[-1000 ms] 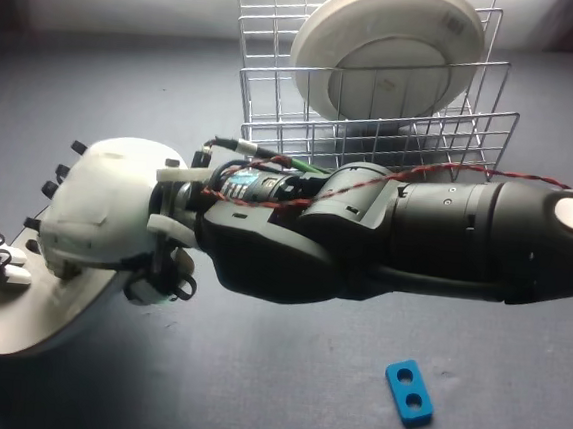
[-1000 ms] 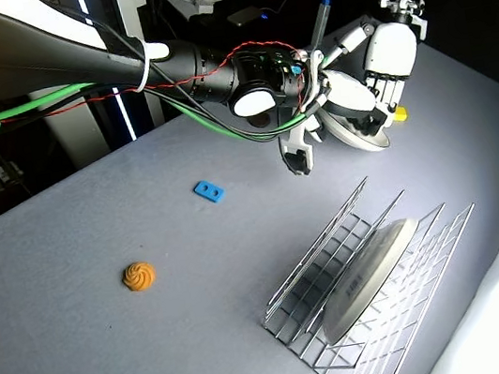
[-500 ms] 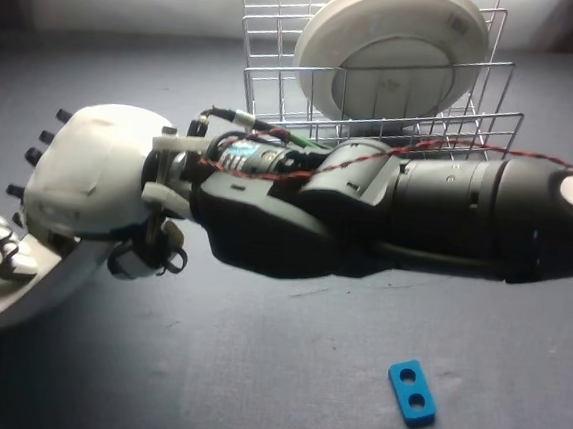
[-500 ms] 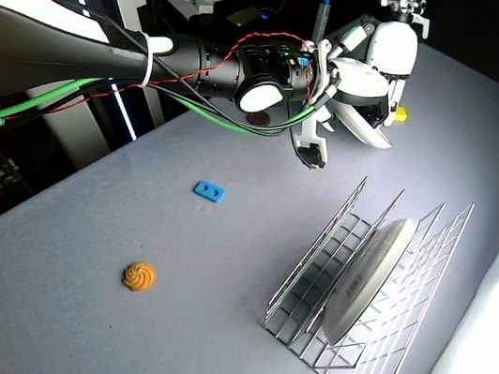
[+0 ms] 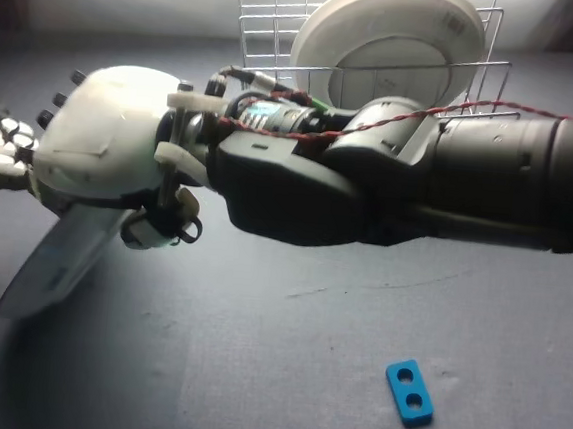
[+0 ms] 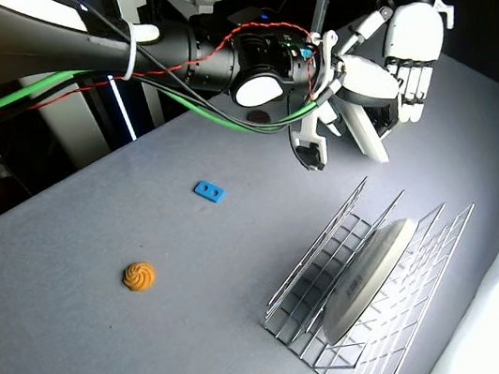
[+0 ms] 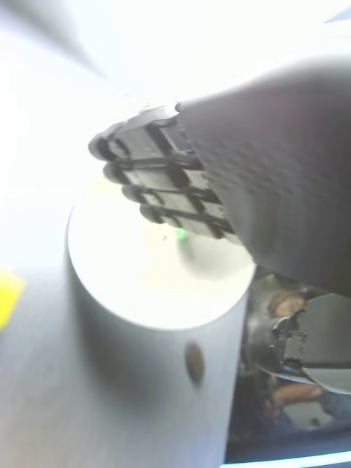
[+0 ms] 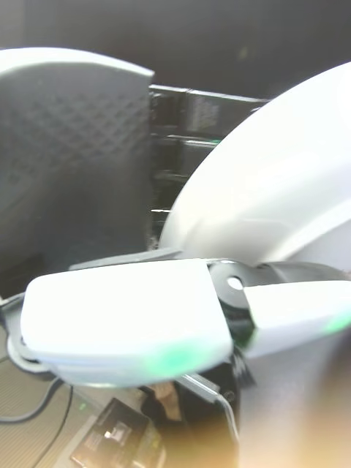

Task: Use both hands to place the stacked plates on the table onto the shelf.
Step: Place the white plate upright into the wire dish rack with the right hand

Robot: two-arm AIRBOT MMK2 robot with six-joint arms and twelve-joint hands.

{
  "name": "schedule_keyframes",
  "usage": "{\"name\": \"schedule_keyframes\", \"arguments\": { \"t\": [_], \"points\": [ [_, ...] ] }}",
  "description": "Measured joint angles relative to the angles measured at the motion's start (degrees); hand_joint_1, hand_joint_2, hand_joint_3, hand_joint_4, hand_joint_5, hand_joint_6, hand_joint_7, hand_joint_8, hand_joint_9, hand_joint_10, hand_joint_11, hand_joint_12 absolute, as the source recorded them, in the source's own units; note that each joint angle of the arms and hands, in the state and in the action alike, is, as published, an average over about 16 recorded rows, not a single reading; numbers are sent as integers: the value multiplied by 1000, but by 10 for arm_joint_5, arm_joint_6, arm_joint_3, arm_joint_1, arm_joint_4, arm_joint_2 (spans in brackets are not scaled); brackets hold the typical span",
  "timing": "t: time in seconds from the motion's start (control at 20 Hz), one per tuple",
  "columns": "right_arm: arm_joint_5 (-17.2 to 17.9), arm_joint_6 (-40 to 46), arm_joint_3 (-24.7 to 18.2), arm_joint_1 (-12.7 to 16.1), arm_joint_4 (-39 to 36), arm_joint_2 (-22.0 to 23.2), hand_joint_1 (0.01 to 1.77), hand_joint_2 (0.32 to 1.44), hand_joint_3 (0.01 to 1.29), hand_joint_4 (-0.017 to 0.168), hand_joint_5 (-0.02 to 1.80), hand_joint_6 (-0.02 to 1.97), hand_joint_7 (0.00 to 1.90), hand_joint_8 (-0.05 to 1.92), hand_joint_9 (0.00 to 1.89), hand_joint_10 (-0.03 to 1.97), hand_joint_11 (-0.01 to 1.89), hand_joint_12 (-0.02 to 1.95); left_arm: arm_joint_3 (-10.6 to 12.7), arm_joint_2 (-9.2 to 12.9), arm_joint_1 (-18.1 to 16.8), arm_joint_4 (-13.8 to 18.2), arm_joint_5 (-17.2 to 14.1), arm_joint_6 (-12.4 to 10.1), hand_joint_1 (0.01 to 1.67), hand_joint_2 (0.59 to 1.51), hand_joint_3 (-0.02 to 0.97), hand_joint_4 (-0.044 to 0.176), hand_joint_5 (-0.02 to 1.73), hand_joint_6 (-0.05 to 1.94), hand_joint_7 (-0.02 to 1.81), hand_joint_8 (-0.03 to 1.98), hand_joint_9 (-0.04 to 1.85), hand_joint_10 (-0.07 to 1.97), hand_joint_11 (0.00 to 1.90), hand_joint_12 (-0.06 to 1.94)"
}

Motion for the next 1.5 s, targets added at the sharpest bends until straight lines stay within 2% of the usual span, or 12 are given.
{"name": "schedule_keyframes", "arguments": {
  "t": [0.35,0.5,0.7,0.9,1.2,1.5],
  "points": [
    [-12,-12,-49,36,17,48,1339,987,19,1,909,1057,1022,861,985,1039,848,1063,0,12,-63,34,1,0,22,981,19,4,20,10,16,15,21,10,16,0],
    [-14,-50,-72,54,63,72,1347,987,19,1,916,1085,1028,859,984,1037,850,1053,3,15,-78,45,-1,1,22,981,19,5,21,10,16,15,21,10,16,0],
    [-3,-137,-104,74,163,106,1349,987,19,-1,916,1089,1030,845,985,1031,850,1056,8,16,-89,51,-4,2,21,981,19,5,22,10,18,15,21,10,16,0],
    [22,-247,-140,93,288,138,1350,987,19,-1,924,1087,1030,835,982,1037,844,1062,11,17,-93,53,-6,2,22,981,19,6,22,10,18,15,21,10,16,0],
    [84,-419,-189,120,504,179,1350,987,19,-2,927,1085,1030,813,980,1041,828,1088,12,17,-95,57,-9,2,22,981,19,7,22,10,16,15,21,10,16,-1],
    [146,-515,-226,142,673,207,1350,987,18,-2,928,1085,1029,831,969,1046,810,1101,12,17,-96,59,-9,2,22,981,19,7,22,10,16,15,21,10,17,-1]
  ]
}}
